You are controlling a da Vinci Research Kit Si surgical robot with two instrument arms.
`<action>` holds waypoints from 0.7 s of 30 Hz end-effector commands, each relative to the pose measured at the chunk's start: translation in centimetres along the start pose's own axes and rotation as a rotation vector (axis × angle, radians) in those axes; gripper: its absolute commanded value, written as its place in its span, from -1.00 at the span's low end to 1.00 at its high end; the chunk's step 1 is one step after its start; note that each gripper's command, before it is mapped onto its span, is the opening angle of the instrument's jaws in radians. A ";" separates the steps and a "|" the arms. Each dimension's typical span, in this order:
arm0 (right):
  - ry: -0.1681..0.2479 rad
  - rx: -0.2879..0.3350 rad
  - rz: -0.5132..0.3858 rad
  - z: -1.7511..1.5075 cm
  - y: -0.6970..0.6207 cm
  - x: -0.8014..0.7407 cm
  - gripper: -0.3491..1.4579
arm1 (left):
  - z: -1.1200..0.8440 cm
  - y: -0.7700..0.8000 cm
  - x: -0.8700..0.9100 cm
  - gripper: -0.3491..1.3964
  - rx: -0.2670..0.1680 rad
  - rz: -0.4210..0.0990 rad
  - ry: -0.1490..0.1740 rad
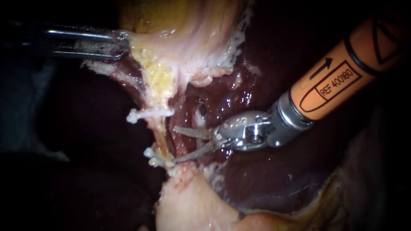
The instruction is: Go to the cutting position left tube
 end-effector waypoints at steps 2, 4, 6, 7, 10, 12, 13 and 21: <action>0.000 0.000 0.000 -0.01 0.00 0.00 0.99 | 0.00 0.00 0.00 -1.00 0.000 0.000 0.000; 0.000 0.001 0.000 -0.02 -0.01 -0.01 0.99 | 0.00 0.00 0.00 -1.00 0.000 0.000 0.000; 0.000 0.003 -0.001 -0.05 -0.02 -0.01 0.99 | 0.00 0.00 0.00 -1.00 0.000 0.000 0.000; 0.000 0.004 0.000 -0.08 -0.02 -0.01 0.99 | 0.00 0.00 0.00 -1.00 0.000 0.000 0.000; 0.001 0.008 0.000 -0.16 -0.04 -0.02 0.99 | 0.00 0.00 0.00 -1.00 0.000 0.000 0.000; 0.001 0.011 0.000 -0.21 -0.05 -0.03 0.99 | 0.00 0.00 0.00 -1.00 0.000 0.000 0.000; 0.001 0.010 0.000 -0.25 -0.06 -0.03 0.99 | 0.00 0.00 0.00 -1.00 0.000 0.000 0.000; 0.008 0.022 0.001 -0.41 -0.16 0.01 0.99 | 0.00 0.00 0.00 -1.00 0.000 0.000 0.000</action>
